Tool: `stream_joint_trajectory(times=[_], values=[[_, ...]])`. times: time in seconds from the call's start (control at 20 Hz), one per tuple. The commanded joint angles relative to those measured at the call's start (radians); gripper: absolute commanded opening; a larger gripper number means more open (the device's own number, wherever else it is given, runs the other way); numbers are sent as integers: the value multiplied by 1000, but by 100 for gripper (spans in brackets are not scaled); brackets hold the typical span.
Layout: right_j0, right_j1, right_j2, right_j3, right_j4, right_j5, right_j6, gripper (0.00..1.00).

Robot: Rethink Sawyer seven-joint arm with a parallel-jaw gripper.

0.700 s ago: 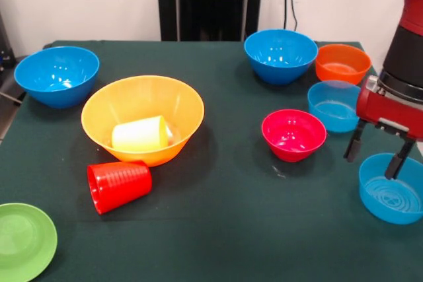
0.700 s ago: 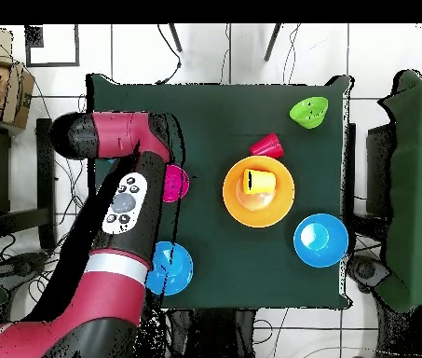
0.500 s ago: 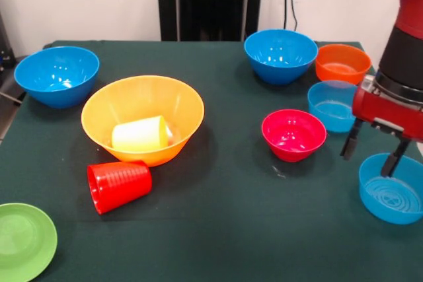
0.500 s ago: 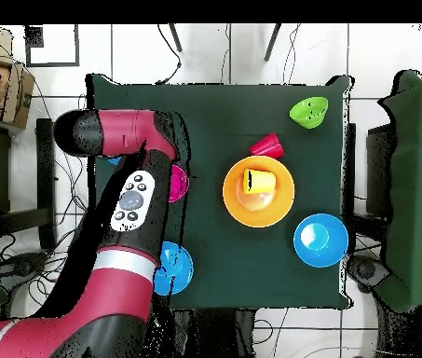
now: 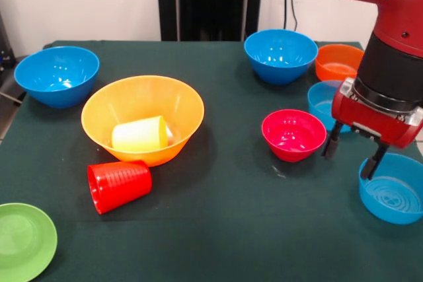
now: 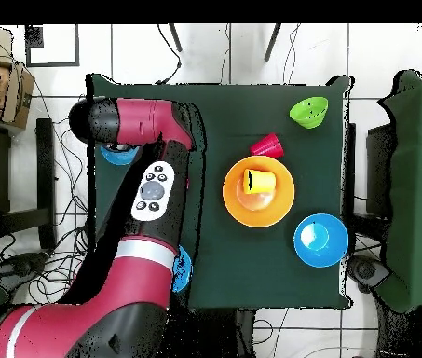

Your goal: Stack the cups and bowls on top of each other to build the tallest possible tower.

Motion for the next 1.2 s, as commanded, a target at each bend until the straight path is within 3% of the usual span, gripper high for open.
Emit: stream_joint_trajectory(times=[0.05,0.8,1.2], values=[[-1,49,129,-79,-46,103,-60,100],[16,92,147,-121,-31,84,-35,100],[34,168,110,-232,-49,132,-27,100]])
